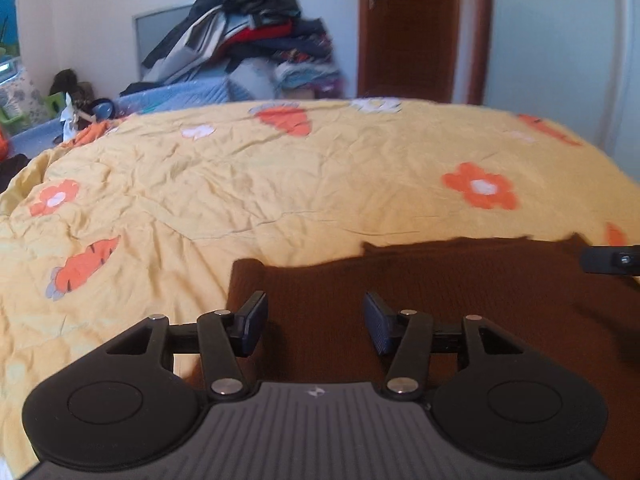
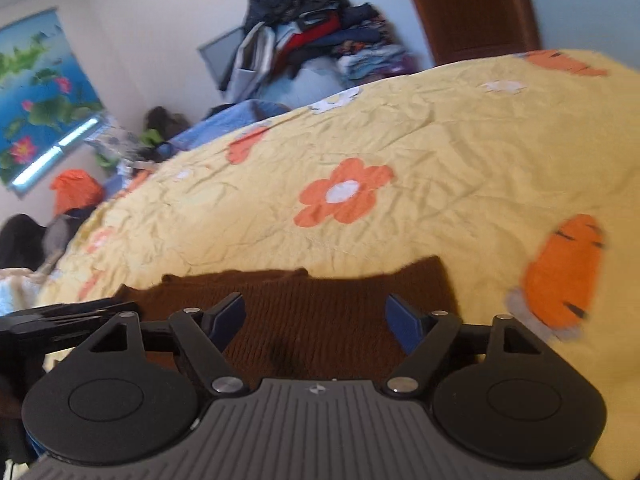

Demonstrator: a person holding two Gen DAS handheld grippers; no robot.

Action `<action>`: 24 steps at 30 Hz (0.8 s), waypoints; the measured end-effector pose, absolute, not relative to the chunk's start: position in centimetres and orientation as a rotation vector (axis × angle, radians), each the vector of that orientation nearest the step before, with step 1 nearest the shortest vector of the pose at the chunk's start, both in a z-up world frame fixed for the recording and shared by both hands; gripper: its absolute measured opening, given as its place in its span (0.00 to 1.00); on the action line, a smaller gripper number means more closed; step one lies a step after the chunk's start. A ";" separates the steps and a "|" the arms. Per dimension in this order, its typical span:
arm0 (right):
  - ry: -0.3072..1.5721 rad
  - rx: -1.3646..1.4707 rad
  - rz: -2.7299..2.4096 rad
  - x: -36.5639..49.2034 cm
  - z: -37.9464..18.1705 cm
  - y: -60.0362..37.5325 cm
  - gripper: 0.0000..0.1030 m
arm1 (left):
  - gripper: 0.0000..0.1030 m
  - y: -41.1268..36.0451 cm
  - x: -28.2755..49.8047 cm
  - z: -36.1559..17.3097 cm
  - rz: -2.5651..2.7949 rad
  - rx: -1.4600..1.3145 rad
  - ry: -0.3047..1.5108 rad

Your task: Fold small clothes

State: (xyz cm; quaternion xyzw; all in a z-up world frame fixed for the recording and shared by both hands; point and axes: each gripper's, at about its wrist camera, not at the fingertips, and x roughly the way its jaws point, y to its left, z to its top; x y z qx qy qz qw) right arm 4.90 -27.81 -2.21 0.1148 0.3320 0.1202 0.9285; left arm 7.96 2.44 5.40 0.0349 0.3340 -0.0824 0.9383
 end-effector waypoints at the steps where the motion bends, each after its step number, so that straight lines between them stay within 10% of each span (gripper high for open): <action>1: 0.661 0.221 0.273 3.5 -1.7 -27.5 0.85 | 0.53 2.6 6.6 5.5 -0.190 0.054 0.683; 9: 0.659 -0.083 0.309 -1.8 -4.2 -24.4 0.96 | 0.73 2.9 4.5 1.5 -0.219 0.089 0.664; 24: 0.701 -0.382 0.482 -10.3 -4.4 -17.6 1.00 | 0.74 3.1 3.6 1.8 -0.201 0.097 0.657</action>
